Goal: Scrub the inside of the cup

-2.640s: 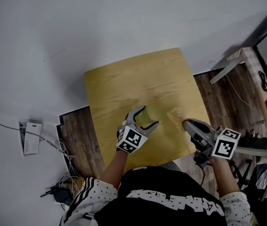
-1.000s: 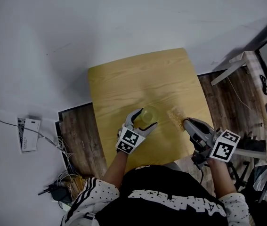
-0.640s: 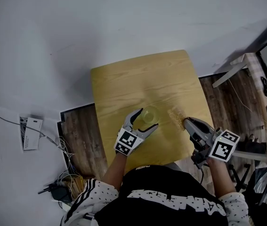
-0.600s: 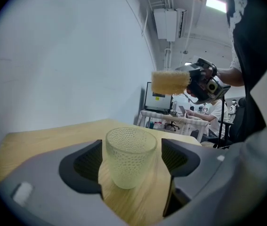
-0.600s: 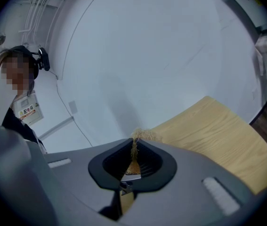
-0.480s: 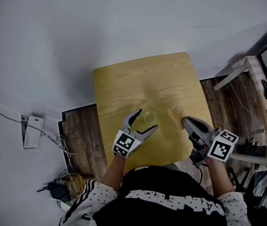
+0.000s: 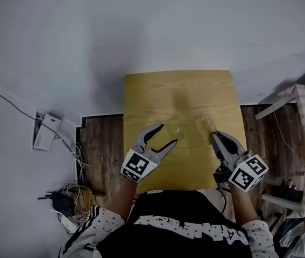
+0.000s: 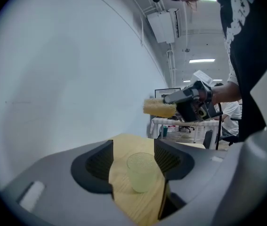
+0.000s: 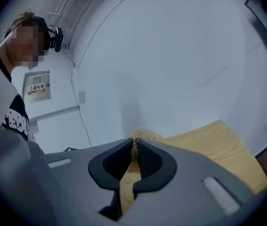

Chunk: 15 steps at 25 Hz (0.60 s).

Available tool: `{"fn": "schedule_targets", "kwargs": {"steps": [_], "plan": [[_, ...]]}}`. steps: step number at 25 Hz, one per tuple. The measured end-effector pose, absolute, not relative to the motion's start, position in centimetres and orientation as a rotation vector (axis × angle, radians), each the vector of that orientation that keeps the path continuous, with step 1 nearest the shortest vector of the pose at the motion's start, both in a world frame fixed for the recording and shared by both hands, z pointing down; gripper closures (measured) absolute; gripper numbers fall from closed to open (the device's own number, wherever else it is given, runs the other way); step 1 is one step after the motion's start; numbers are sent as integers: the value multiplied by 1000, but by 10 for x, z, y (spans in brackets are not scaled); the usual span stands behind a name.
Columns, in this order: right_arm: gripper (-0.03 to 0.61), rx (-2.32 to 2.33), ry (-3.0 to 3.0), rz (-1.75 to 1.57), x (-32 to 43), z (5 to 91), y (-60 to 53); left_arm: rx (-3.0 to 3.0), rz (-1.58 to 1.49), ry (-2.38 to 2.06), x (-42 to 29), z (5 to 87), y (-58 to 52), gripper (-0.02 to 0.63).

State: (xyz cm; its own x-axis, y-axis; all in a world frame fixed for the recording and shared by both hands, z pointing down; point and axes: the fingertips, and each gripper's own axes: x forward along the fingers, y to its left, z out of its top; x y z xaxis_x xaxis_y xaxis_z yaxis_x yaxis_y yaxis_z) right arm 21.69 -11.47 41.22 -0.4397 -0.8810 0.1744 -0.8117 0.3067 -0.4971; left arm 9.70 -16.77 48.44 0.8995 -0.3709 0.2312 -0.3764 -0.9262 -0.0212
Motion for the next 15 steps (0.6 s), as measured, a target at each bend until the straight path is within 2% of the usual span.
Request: {"fn": "schedule_targets", "kwargs": {"steps": [2,7,9,15], "plan": [[551,-1567,2443,-784,214,410,-118,3046,351,-633,90,473,-170,358],[551,-1569,2504,-675,209,403,-121,3092,363,-750,75,447,-173,542],[551,-1565,2511,-651,209,400,-122,3117,377,-780,72,439,-172,590],[552,-1562,2517,-613,211,398,-124,3131,362,-847,63,414,-172,613]]}}
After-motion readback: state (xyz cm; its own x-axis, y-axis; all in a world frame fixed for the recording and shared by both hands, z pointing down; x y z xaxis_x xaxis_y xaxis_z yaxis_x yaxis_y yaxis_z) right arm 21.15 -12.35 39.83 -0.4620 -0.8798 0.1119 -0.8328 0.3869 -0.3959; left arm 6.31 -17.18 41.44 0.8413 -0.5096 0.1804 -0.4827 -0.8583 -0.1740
